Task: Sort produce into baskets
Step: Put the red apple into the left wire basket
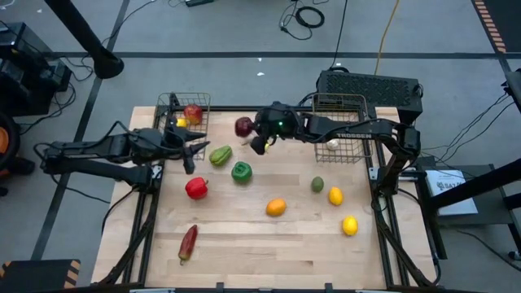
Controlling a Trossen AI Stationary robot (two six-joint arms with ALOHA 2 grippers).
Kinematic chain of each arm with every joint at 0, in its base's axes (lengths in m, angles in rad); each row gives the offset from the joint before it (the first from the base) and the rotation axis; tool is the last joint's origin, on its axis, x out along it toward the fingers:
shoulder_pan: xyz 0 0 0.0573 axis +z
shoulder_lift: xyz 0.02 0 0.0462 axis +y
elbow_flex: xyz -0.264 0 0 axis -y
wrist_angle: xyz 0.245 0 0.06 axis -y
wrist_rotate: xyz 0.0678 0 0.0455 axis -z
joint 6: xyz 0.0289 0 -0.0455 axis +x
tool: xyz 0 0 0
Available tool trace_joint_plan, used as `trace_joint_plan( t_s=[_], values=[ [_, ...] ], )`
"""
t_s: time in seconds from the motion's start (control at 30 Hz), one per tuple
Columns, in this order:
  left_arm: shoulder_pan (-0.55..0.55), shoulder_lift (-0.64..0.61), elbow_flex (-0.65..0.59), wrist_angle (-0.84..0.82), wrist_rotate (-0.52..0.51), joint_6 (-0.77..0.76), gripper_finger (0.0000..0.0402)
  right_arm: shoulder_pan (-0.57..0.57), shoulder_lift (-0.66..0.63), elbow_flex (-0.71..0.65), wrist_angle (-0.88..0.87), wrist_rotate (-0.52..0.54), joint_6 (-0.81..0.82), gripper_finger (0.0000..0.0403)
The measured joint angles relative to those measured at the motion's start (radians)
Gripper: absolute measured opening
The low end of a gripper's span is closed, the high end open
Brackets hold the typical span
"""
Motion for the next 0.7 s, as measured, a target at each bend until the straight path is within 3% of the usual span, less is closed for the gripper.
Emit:
trace_joint_plan(
  t_s=[0.13, 0.43, 0.57, 0.7],
  values=[
    [0.000, -0.026, 0.000, 0.001, 0.004, -0.002, 0.0132, 0.000, 0.000, 0.000, 0.143, -0.048, 0.025, 0.0000],
    [0.000, -0.056, 0.000, 0.014, 0.006, 0.002, 0.0132, 0.028, 0.076, 0.006, 0.426, -0.050, 0.080, 0.0000],
    [0.000, -0.079, 0.000, 0.012, 0.006, 0.005, 0.0132, 0.037, 0.132, 0.038, 0.400, -0.049, 0.085, 0.0000],
    [0.000, -0.097, 0.000, 0.000, 0.007, 0.005, 0.0132, 0.040, 0.153, 0.064, 0.220, -0.013, 0.059, 0.0000]
  ],
)
